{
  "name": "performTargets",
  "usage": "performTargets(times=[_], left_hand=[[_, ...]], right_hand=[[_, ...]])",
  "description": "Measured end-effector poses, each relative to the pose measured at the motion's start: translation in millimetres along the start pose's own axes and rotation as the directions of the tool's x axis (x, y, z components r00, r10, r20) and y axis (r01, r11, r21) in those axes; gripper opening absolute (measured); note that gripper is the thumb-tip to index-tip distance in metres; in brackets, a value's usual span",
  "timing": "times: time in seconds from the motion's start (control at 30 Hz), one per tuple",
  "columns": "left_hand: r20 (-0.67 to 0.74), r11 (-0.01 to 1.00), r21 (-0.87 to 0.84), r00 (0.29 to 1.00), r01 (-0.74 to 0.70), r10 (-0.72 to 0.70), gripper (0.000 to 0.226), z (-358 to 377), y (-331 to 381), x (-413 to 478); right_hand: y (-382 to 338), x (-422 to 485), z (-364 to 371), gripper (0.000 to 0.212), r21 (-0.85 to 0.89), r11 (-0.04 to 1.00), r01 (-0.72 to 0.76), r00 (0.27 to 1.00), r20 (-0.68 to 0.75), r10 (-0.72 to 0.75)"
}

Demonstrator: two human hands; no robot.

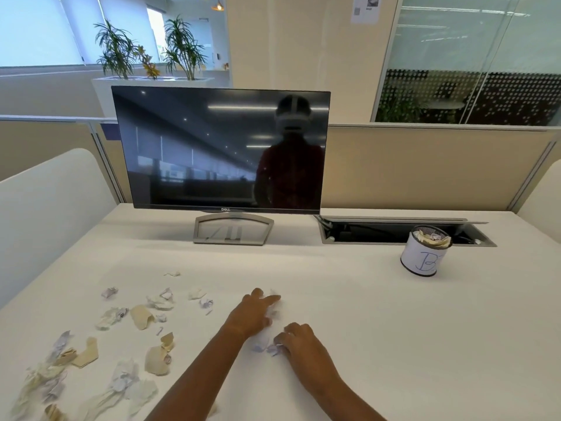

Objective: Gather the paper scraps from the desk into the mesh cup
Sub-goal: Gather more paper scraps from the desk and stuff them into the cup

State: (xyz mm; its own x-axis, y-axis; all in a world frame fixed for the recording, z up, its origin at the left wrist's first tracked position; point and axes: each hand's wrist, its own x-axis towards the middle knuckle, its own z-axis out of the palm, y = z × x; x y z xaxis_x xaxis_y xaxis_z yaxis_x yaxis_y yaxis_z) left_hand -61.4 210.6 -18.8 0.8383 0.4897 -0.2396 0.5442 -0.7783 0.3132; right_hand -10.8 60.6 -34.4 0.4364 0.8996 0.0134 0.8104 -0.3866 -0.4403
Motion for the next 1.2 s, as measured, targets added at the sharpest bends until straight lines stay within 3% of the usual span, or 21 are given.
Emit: performTargets(times=[0.2,0.27,0.37,0.47,0.77,0.87,1.2], left_hand=[[-0.218,0.996,-0.083,0.976,-0.035,0.016,0.017,12,5,-5],[-0.245,0.982,-0.191,0.969,-0.015,-0.033,0.027,15,7,-5],[-0.350,0.933,-0.359,0.929,-0.018,-0.117,0.015,15,17,-1],[-0.422,0.880,-0.465,0.898,-0.095,-0.125,0.022,11,41,7],[-0.434,0.791,-0.541,0.900,-0.284,0.027,0.028,-16,165,49],[-0.430,0.781,-0.557,0.902,-0.284,0.022,0.017,-24,205,64],[-0.394,0.776,-0.588,0.919,-0.228,-0.029,0.022,-29,292,122]], right_hand=[[32,-8,-10,0.027,0.015,0.999,-0.046,0.997,-0.056,0.047],[46,-9,-20,0.028,0.093,0.992,-0.087,0.992,-0.084,0.095],[67,-13,-43,0.023,0.270,0.945,-0.185,0.963,-0.141,0.229],[89,-15,-67,0.020,0.367,0.901,-0.230,0.930,-0.191,0.315],[159,-18,-142,0.017,0.467,0.844,-0.264,0.846,-0.309,0.435],[183,-13,-169,0.016,0.450,0.850,-0.272,0.813,-0.365,0.454],[231,28,-238,0.023,0.401,0.875,-0.272,0.759,-0.469,0.451]])
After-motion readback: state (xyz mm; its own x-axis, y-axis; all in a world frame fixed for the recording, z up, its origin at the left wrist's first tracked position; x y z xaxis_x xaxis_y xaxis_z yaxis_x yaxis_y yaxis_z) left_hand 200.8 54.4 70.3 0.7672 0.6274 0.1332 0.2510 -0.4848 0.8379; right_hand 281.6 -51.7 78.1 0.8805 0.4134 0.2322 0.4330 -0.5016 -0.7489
